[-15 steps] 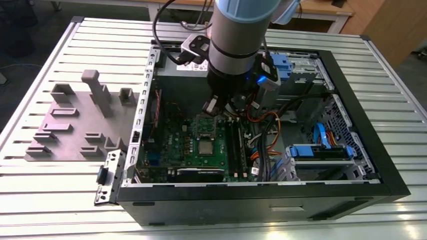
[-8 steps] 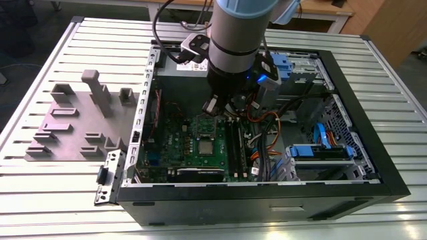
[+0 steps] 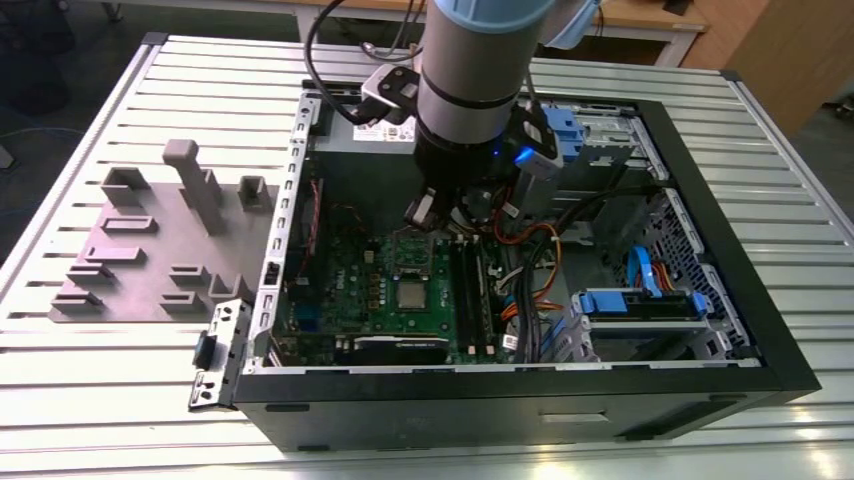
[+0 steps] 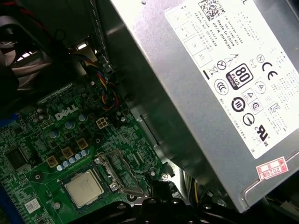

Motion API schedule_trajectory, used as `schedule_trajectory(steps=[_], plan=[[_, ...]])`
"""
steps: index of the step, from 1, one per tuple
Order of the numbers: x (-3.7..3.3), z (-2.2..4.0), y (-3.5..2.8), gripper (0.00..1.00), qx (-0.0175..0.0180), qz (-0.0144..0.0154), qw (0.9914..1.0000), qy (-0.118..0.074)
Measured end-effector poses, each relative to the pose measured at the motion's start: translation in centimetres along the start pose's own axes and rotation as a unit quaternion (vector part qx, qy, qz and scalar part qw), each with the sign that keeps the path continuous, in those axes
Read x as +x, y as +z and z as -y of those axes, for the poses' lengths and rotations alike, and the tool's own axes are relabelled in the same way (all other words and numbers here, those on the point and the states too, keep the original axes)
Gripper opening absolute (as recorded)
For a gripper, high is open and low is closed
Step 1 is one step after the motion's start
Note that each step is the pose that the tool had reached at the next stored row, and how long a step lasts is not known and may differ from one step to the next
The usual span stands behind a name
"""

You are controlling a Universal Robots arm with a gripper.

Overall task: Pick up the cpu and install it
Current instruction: 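Close the cpu cover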

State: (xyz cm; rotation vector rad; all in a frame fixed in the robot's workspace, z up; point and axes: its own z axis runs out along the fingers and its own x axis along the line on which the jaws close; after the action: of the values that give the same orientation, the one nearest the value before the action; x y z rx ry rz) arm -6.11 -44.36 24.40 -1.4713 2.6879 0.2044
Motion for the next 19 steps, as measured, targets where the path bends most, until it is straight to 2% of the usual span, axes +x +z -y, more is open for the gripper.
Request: schedule_trajectory(steps=[15, 19], plan=[[-0.02, -0.03, -0.24, 0.11, 0.0001, -0.0001, 1.0, 0.0], [0.07, -0.03, -0.26, 0.11, 0.0007, -0.0011, 1.0, 0.0]])
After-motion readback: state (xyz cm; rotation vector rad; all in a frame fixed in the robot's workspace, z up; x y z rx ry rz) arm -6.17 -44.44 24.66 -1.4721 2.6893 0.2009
